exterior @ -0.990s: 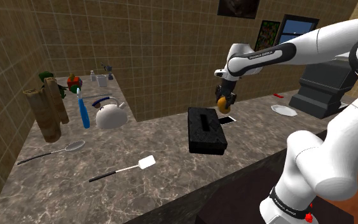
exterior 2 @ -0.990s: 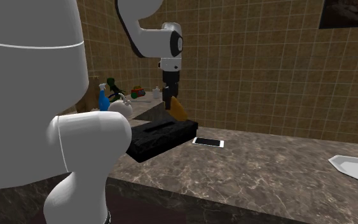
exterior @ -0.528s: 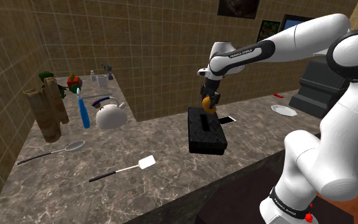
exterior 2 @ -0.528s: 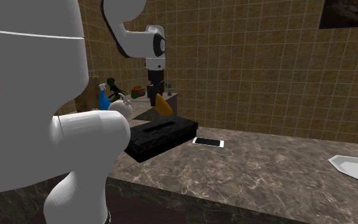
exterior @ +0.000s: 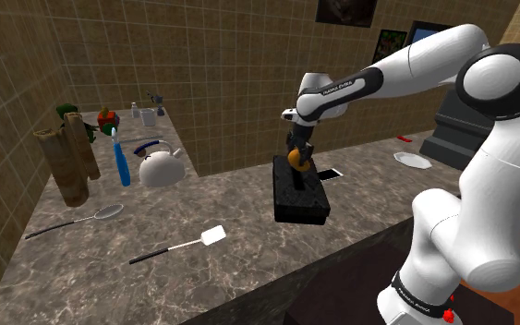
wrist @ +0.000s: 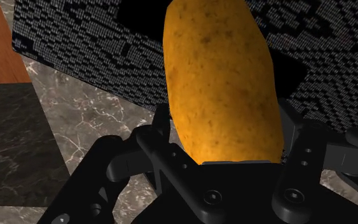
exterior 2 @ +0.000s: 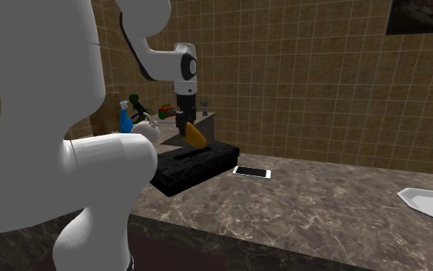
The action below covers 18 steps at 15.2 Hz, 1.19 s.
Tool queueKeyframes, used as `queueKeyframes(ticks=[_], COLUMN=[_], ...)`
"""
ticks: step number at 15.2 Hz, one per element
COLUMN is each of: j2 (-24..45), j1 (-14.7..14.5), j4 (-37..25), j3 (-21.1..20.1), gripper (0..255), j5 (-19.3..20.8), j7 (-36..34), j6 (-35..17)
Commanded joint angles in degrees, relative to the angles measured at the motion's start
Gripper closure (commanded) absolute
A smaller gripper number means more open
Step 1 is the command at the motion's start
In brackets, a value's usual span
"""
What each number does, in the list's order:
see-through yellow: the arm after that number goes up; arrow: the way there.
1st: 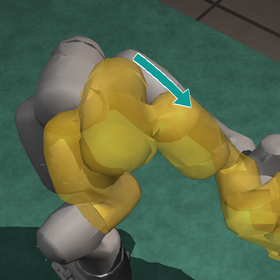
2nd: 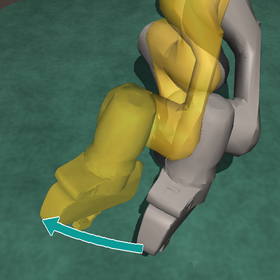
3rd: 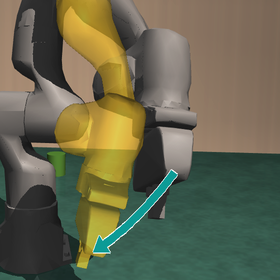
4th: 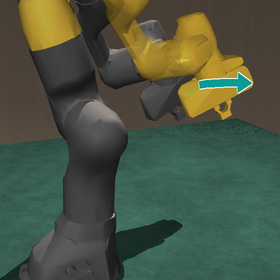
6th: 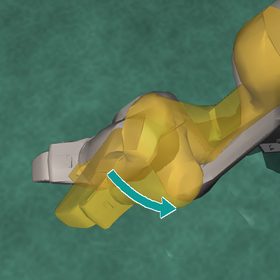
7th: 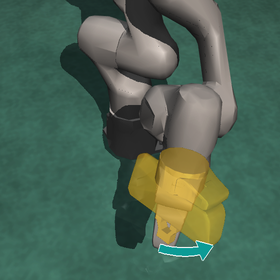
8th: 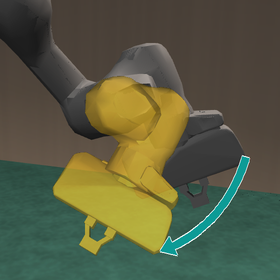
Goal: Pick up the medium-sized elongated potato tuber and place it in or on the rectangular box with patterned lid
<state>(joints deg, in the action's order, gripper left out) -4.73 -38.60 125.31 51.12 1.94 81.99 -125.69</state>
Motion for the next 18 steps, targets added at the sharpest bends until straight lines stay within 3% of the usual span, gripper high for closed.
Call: queueKeyframes(ticks=[1, 7, 14, 15, 18], j2=[1.1, 4.5, 4.5, 4.5, 4.5], j1=[0.0, -0.1, -0.1, -0.1, -0.1], j4=[0.9, 3.0, 3.0, 3.0, 3.0], j3=[0.3, 0.9, 0.8, 0.8, 0.8], gripper=[255, 255, 255, 0, 0], j5=[-1.0, -4.5, -4.5, -4.5, -4.6], j7=[0.8, 3.5, 3.5, 3.5, 3.5], j6=[-1.7, -5.8, -5.8, -5.8, -5.8])
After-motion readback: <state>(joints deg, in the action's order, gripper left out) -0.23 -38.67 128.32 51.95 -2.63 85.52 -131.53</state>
